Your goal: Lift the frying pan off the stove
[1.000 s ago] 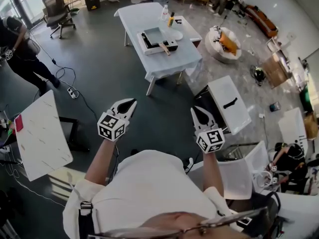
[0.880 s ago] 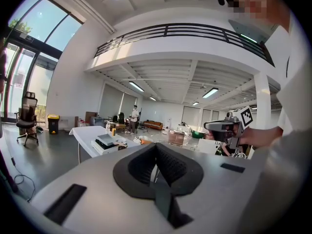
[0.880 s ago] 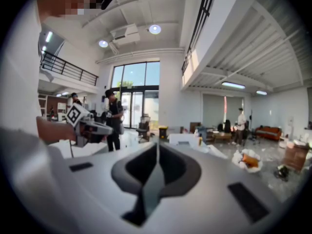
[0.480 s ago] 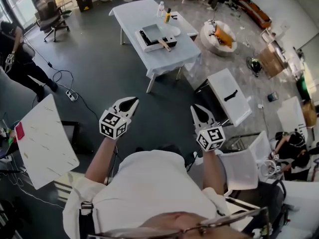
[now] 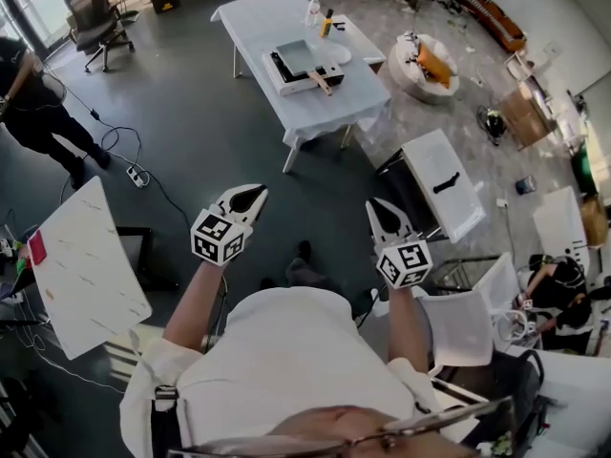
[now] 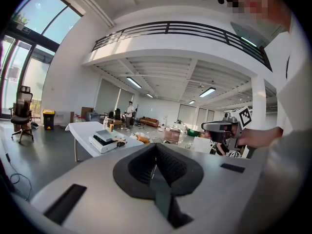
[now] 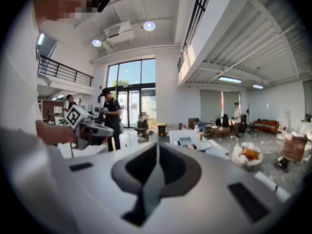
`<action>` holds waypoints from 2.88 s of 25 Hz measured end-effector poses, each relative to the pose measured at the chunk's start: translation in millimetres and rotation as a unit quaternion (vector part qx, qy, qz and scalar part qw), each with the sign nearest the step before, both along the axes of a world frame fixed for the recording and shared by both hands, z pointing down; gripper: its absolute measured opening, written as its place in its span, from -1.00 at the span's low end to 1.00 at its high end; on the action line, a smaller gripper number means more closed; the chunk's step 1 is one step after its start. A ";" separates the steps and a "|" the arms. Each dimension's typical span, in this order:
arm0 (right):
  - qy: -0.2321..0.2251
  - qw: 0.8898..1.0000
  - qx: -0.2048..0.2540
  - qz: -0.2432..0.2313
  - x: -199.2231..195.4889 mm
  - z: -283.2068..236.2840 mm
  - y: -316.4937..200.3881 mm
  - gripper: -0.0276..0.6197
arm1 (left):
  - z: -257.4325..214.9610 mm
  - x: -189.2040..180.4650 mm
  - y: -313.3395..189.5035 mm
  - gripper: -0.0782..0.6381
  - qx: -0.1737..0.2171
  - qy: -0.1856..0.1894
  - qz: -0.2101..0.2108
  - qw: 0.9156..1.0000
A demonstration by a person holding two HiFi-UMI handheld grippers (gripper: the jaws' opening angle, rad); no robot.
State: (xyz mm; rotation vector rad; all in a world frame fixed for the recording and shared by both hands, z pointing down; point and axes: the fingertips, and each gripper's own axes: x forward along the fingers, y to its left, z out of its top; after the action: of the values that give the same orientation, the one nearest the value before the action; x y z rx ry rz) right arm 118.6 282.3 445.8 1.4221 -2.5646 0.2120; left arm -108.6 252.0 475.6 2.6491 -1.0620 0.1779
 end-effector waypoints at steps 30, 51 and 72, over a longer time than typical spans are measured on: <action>0.005 0.996 -0.009 -0.090 55.9 22.3 -222.4 -0.80 | 6.3 66.4 -174.9 -0.70 -0.006 -0.004 -0.063 0.998; 0.016 0.995 -0.033 -0.089 55.7 39.8 -300.4 -0.80 | 23.8 73.2 -260.6 -0.70 -0.029 0.006 -0.066 0.997; 0.009 0.997 -0.052 -0.053 -23.1 51.5 -449.5 -0.80 | 42.0 19.1 -434.5 -0.70 -0.054 0.005 0.008 0.999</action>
State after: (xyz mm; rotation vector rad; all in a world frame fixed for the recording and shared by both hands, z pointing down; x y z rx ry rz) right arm 95.5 -167.2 497.2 1.2420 -2.5656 0.3089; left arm -89.5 -182.5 517.6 2.5605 -0.9992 0.2173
